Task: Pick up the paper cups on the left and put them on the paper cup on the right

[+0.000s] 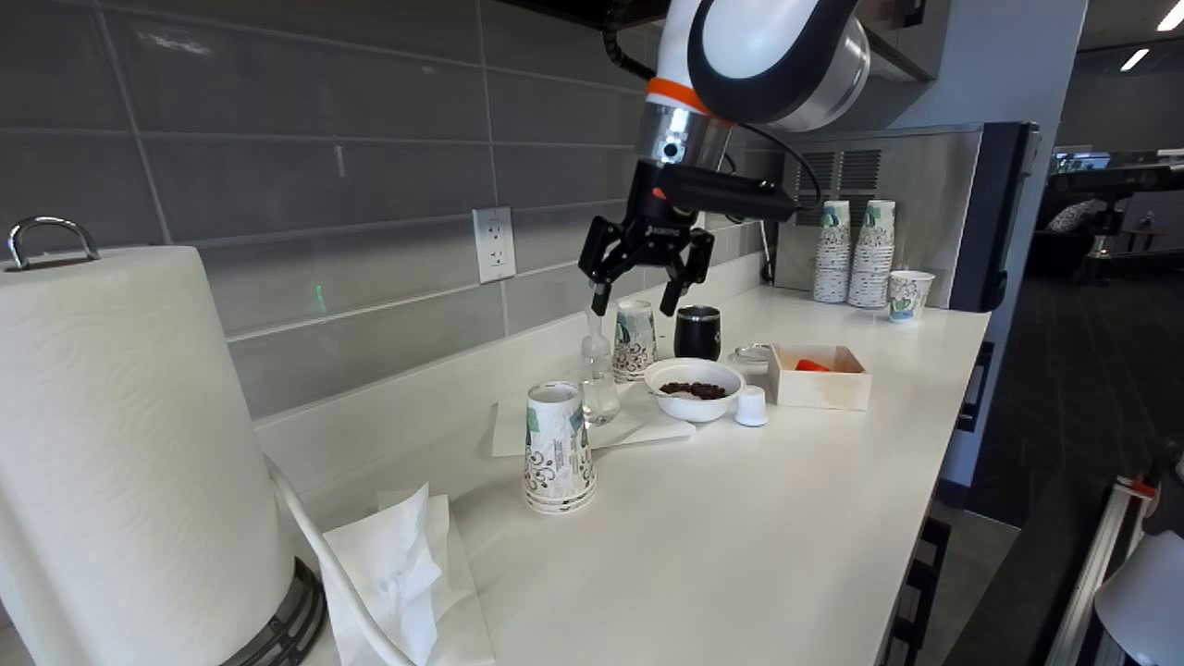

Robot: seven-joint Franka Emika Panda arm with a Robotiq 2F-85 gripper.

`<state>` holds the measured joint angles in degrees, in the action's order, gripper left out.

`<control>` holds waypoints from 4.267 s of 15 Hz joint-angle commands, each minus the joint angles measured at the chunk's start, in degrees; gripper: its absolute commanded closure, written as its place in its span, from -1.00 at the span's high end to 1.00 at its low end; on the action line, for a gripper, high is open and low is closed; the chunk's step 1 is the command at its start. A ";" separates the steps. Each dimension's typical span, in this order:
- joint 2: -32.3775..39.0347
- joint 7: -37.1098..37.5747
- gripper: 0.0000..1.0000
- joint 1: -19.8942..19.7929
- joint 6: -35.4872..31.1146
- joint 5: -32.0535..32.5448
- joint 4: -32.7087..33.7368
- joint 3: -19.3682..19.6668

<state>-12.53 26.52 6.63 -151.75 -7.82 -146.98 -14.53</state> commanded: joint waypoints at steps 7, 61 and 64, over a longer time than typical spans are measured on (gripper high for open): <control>12.97 -0.63 1.00 4.11 -4.06 -4.37 6.80 0.76; -13.88 4.26 -0.99 -22.12 10.55 11.11 -1.95 12.43; -9.94 4.04 -0.99 -23.29 7.16 10.79 2.16 12.74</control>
<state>-27.53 30.37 -15.70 -141.79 2.03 -149.84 -1.98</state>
